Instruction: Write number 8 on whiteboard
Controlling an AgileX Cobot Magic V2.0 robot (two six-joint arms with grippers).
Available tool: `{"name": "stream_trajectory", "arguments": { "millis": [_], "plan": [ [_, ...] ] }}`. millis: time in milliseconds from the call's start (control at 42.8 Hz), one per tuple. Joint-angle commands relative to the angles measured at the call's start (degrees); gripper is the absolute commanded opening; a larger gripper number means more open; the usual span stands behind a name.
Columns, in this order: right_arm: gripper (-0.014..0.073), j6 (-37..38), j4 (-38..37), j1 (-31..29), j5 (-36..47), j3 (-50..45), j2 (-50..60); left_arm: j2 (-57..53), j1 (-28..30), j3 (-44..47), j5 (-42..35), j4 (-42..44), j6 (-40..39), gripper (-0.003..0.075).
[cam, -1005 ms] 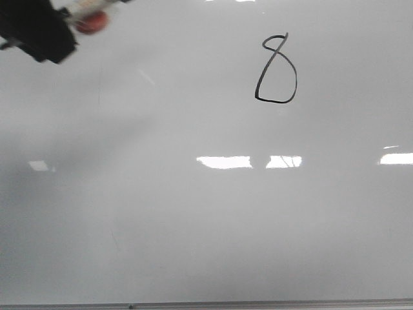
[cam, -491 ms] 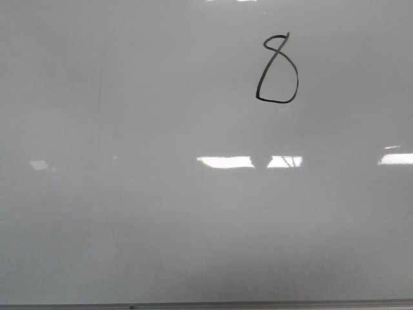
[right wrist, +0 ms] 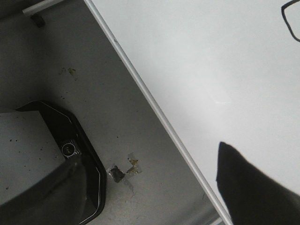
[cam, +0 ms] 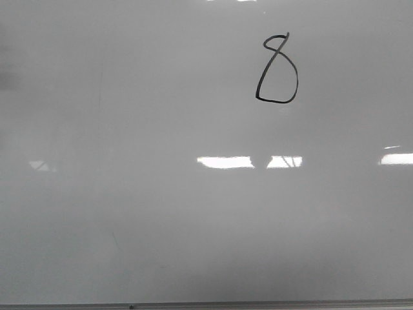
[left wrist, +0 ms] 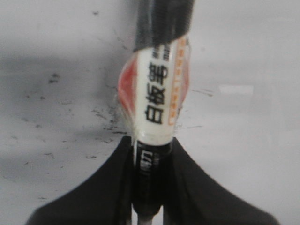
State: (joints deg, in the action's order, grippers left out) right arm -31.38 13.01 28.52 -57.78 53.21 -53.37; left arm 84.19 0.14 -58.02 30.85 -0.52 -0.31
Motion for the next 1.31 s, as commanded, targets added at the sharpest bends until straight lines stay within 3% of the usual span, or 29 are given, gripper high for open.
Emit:
{"name": "stream_trajectory", "arguments": {
  "millis": [0,117,304,444,631,935,1052,1286],
  "plan": [
    [0.0591,0.0,0.3,-0.4,2.7,1.8,0.6,0.2,0.1,-1.5,-2.7,-0.6,-0.6,-0.0003],
    [0.0591,0.0,0.4,-0.4,2.7,1.8,0.6,1.2,0.1,-1.5,-3.4,-0.6,-0.6,0.0073],
    [0.0591,0.0,0.5,-0.4,2.7,1.8,0.6,2.4,0.1,-1.5,-3.8,-0.6,-0.6,0.0298],
    [0.0591,0.2,0.5,-0.4,2.7,1.8,0.6,2.4,0.1,-1.5,-3.3,-0.6,-0.6,0.0377],
    [0.0591,4.4,-0.9,-0.4,2.1,1.8,1.7,1.1,0.1,-1.5,0.5,0.5,-0.6,0.0378],
    [0.0591,30.9,-16.5,-0.4,1.3,1.8,8.4,-11.6,-2.1,-1.5,7.5,1.0,0.3,0.0378],
    [0.0591,36.7,-20.4,-0.4,0.7,1.3,12.5,-18.4,-7.0,-1.5,10.0,1.0,1.1,0.0373],
    [0.0591,36.9,-20.8,-0.4,0.7,-2.3,20.4,-31.4,-19.2,0.6,12.1,0.5,2.1,0.0365]
  ]
}}
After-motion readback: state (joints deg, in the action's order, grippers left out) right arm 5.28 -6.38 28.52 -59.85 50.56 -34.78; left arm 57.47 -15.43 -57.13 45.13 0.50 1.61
